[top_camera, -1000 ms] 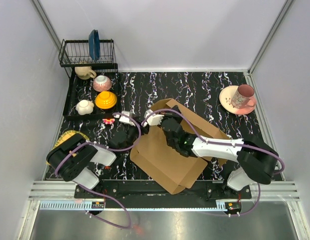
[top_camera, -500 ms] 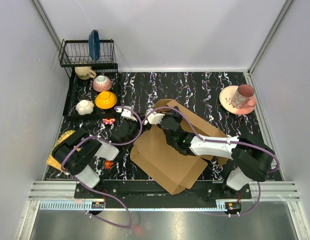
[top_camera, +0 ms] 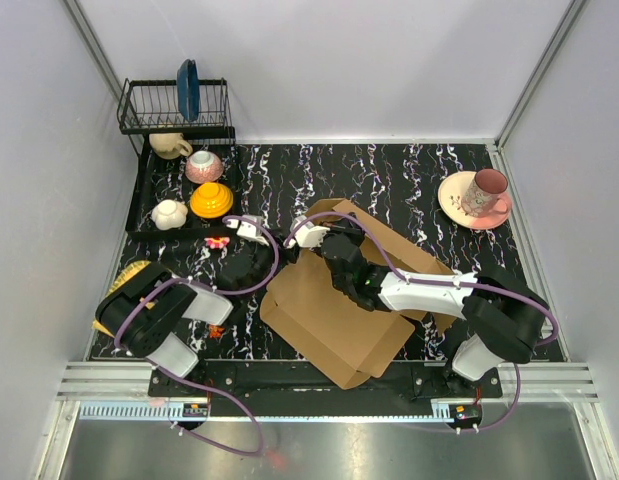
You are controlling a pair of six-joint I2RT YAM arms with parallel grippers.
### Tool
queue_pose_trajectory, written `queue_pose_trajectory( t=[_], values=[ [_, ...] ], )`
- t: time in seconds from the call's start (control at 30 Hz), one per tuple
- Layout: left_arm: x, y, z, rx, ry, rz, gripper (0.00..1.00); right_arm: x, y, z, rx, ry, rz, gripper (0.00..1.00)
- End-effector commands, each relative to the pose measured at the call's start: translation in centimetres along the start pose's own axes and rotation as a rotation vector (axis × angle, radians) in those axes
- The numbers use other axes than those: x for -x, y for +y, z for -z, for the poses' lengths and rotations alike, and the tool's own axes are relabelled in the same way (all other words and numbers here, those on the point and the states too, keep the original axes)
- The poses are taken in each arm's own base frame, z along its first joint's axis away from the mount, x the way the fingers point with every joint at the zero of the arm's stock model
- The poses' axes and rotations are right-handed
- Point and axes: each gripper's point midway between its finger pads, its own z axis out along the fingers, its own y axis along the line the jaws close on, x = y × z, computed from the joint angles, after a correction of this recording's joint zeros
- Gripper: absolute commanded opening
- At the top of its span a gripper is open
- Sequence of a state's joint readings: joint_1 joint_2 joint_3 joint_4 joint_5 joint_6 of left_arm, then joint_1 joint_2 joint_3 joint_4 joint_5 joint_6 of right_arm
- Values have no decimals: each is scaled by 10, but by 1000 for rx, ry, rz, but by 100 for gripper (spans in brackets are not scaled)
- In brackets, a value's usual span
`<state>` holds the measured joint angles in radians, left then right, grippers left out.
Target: Fold the paper box
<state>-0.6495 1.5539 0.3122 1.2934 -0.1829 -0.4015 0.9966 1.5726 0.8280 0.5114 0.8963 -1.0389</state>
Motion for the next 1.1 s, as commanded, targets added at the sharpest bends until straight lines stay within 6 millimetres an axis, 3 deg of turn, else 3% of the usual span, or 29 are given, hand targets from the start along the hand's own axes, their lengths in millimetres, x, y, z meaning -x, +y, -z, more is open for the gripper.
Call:
queue_pose_trajectory(
  t=[0.0,0.33,0.43,0.47,0.6,0.83,1.07],
  values=[
    [96,-50,0,-206,-351,77,68,2,9,-3,24,-9,-58,0],
    [81,-58,-20,-246,-313,53,67,4,10,-3,32,-8,-59,0],
    [79,-57,-26,-243,-310,44,45,4,12,-3,37,-8,-59,0],
    [79,-58,-26,-246,-310,46,31,3,12,-4,36,-7,-62,0],
    [78,-61,-24,-263,-304,54,13,3,14,-4,42,-8,-60,0],
    [89,-74,-15,-311,-317,100,3,3,16,-5,42,-8,-57,0],
    [79,-90,-2,-347,-287,112,0,3,16,-6,35,0,-58,0]
  ],
)
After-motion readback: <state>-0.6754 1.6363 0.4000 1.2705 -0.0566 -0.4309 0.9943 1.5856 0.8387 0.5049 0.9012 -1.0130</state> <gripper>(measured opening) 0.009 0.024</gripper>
